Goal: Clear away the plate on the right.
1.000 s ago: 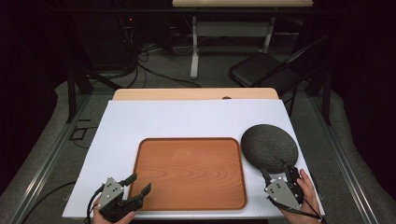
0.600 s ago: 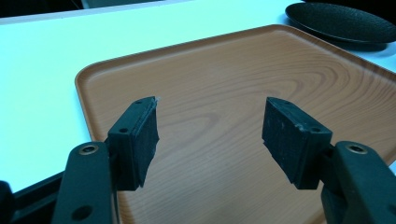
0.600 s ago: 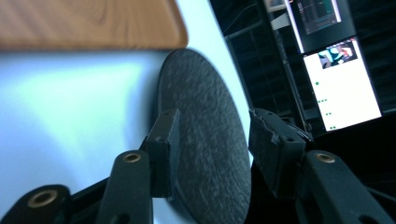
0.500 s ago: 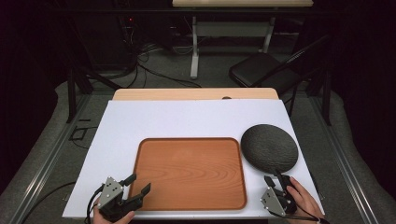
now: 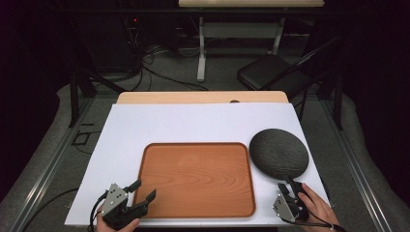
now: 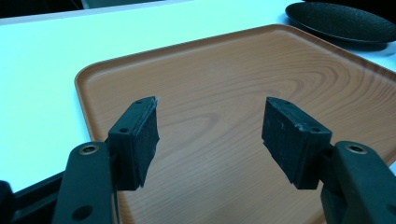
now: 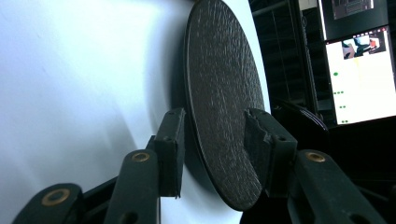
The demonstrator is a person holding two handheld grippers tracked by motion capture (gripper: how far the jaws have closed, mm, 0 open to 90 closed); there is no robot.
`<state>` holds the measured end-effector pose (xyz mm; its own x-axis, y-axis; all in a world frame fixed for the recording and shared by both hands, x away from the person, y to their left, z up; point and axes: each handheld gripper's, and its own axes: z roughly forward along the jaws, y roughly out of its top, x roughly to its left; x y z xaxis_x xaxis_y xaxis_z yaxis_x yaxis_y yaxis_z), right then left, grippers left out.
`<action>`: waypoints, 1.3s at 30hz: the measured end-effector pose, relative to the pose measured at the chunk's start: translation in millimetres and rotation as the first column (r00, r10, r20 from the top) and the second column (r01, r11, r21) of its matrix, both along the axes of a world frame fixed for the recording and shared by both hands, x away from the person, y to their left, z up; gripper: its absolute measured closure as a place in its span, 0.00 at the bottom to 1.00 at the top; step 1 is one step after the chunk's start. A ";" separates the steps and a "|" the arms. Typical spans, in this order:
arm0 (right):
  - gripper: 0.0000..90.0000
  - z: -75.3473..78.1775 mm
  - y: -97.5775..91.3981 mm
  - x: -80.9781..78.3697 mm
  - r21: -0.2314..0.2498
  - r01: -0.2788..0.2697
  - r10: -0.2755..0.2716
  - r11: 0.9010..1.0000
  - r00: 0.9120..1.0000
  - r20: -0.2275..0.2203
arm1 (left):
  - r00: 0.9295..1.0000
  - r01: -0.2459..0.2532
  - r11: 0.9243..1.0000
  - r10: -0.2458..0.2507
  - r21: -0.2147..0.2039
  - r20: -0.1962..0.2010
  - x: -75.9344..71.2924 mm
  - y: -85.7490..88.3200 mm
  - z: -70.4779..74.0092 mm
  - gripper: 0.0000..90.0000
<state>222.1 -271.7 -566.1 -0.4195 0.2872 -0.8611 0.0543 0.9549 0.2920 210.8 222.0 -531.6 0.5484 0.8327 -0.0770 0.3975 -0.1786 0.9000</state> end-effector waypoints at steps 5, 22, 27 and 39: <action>0.66 -0.6 -1.9 3.5 -0.021 -0.007 0.007 1.000 1.000 -0.002 | 1.000 -0.003 1.000 0.003 0.001 0.001 -0.3 0.0 0.2 0.40; 0.69 -5.6 -0.7 18.9 -0.109 -0.031 0.029 0.994 0.999 -0.021 | 1.000 -0.002 1.000 0.002 -0.018 -0.006 0.2 0.0 -0.4 0.40; 0.69 -4.4 -2.2 25.2 -0.110 -0.033 0.027 0.993 0.998 -0.051 | 1.000 -0.002 1.000 0.002 -0.012 -0.006 -0.2 -0.3 -0.1 0.40; 0.68 -3.0 -4.6 40.3 -0.111 -0.043 0.030 0.993 0.993 -0.116 | 1.000 -0.001 1.000 0.001 -0.019 -0.010 0.4 -0.5 -0.6 0.40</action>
<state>262.4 -276.4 -569.1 -0.5255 0.1732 -0.8330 0.0453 0.9834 0.1759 211.2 221.5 -532.2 0.5465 0.8317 -0.0977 0.4064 -0.1614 0.8993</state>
